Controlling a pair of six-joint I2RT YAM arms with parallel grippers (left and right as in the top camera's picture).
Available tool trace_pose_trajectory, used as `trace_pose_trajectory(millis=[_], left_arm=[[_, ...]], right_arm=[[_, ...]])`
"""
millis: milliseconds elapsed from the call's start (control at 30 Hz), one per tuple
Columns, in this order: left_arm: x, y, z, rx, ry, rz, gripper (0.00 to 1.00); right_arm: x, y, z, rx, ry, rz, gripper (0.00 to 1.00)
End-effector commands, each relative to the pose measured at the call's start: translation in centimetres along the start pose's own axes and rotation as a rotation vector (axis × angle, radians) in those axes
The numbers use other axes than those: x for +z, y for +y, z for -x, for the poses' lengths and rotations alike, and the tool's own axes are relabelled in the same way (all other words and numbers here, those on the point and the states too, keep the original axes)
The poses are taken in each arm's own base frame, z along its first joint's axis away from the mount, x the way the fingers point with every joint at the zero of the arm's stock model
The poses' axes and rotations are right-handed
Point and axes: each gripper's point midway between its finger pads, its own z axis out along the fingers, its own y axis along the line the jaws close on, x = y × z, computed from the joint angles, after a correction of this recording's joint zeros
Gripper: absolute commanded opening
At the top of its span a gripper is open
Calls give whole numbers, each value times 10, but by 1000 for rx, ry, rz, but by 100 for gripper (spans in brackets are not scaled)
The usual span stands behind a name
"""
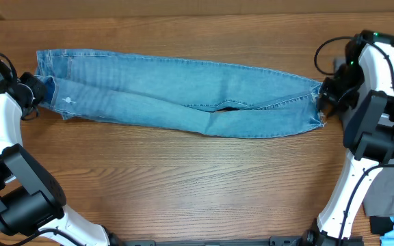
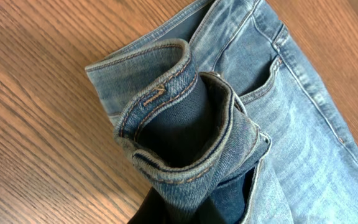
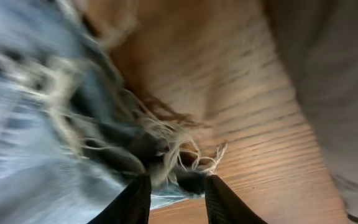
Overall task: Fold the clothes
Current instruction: 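Regrasp the hem with the right gripper and pull it rightward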
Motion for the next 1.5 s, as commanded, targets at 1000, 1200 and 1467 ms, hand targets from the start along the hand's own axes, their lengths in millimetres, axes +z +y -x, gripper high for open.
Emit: trace_pose_trajectory(millis=[1000, 1200, 1467], left_arm=[[-17, -3, -2, 1, 18, 11, 6], [-17, -3, -2, 1, 18, 11, 6], [-17, -3, -3, 1, 20, 11, 7]], right_arm=[[11, 3, -26, 18, -403, 274, 91], [38, 2, -20, 22, -369, 271, 75], [45, 5, -21, 22, -343, 287, 4]])
